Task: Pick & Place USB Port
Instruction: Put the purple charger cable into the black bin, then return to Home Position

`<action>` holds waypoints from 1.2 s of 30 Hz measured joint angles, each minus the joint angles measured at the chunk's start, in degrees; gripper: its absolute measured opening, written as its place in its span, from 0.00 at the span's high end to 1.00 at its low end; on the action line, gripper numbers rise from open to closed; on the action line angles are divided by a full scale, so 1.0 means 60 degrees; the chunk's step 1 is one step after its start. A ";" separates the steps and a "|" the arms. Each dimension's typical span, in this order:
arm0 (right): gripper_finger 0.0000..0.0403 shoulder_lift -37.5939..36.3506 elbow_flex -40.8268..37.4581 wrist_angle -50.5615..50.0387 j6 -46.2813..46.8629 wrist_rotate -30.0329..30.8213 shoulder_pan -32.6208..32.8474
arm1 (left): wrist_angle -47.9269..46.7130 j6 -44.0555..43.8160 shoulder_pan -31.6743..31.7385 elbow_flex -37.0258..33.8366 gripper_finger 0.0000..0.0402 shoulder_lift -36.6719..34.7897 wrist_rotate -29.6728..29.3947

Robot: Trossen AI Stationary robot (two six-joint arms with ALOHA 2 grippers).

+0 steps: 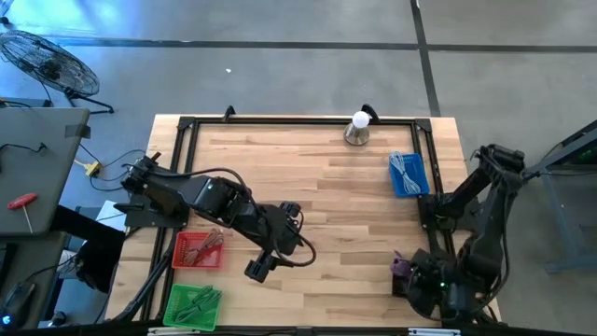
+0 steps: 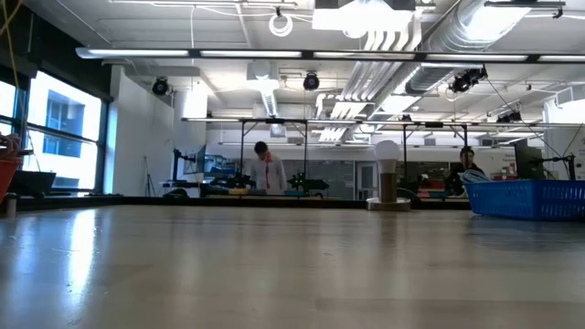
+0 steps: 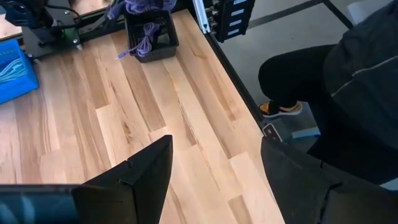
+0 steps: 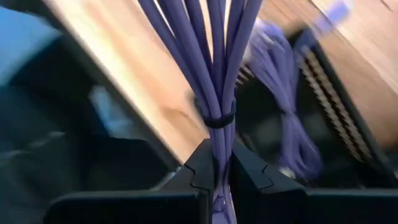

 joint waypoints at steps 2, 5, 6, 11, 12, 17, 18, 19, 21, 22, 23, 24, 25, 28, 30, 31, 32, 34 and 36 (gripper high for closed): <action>0.96 0.0304 0.0000 -0.0312 0.0427 -0.0631 0.0146 | 0.0027 -0.0096 0.0004 0.0000 0.41 0.0000 -0.0011; 0.96 0.0659 -0.0009 -0.0483 0.0871 -0.1361 0.0348 | 0.0079 -0.0241 0.0004 0.0000 0.41 0.0000 -0.0020; 0.96 0.0749 -0.0007 -0.0481 0.0959 -0.1506 0.0400 | 0.0072 -0.0261 0.0004 0.0000 0.41 0.0000 -0.0027; 0.96 0.1090 -0.0007 -0.0457 0.1203 -0.1870 0.0543 | 0.0111 -0.0447 0.0004 0.0000 0.41 0.0000 -0.0037; 0.96 0.1150 -0.0007 -0.0457 0.1204 -0.1900 0.0543 | 0.0144 -0.0446 0.0004 0.0000 0.41 0.0000 -0.0037; 0.96 0.1451 -0.0032 -0.0480 0.0919 -0.1838 0.0534 | 0.0307 -0.0574 0.0004 0.0007 0.41 0.0049 -0.0320; 0.96 0.1463 -0.0148 -0.0332 0.0893 -0.1843 0.0521 | 0.0289 -0.0679 0.0004 0.0007 0.41 0.0064 -0.0386; 0.96 0.1463 -0.0332 -0.0086 0.0911 -0.1862 0.0517 | 0.0275 -0.0798 0.0004 0.0007 0.41 0.0075 -0.0395; 0.96 0.1459 -0.0803 0.0476 0.0964 -0.1940 0.0514 | 0.0277 -0.1004 0.0007 0.0007 0.41 0.0076 -0.0394; 0.96 0.1459 -0.1065 0.0778 0.0967 -0.1995 0.0513 | 0.0277 -0.1108 0.0007 0.0007 0.41 0.0073 -0.0394; 0.96 0.1459 -0.1302 0.1045 0.0978 -0.2079 0.0502 | 0.0277 -0.1184 0.0004 0.0007 0.41 0.0073 -0.0403; 0.96 0.1459 -0.1516 0.1200 0.1049 -0.2120 0.0485 | 0.0274 -0.1252 0.0004 0.0007 0.41 0.0073 -0.0409; 0.96 0.1459 -0.1708 0.1282 0.1116 -0.2118 0.0463 | 0.0274 -0.1282 0.0004 0.0007 0.41 0.0076 -0.0421; 0.89 0.1459 -0.2007 0.1299 0.1189 -0.2105 0.0387 | 0.0275 -0.1343 -0.0051 0.0007 0.41 0.0073 -0.0471; 0.81 0.1458 -0.2051 0.1218 0.1020 -0.2088 0.0296 | 0.0274 -0.1343 -0.0055 0.0007 0.41 0.0076 -0.0489; 0.78 0.1450 -0.2051 0.1220 0.0886 -0.2085 0.0255 | 0.0272 -0.1341 -0.0058 0.0007 0.41 0.0076 -0.0493; 0.75 0.1419 -0.2051 0.1233 0.0757 -0.2085 0.0208 | 0.0274 -0.1339 -0.0058 0.0007 0.41 0.0073 -0.0503; 0.71 0.1295 -0.2051 0.1248 0.0738 -0.2083 0.0131 | 0.0274 -0.1238 -0.0051 0.0007 0.41 0.0073 -0.0514; 0.69 0.1130 -0.2051 0.1244 0.0754 -0.2164 0.0058 | 0.0274 -0.1153 -0.0040 0.0007 0.41 0.0073 -0.0560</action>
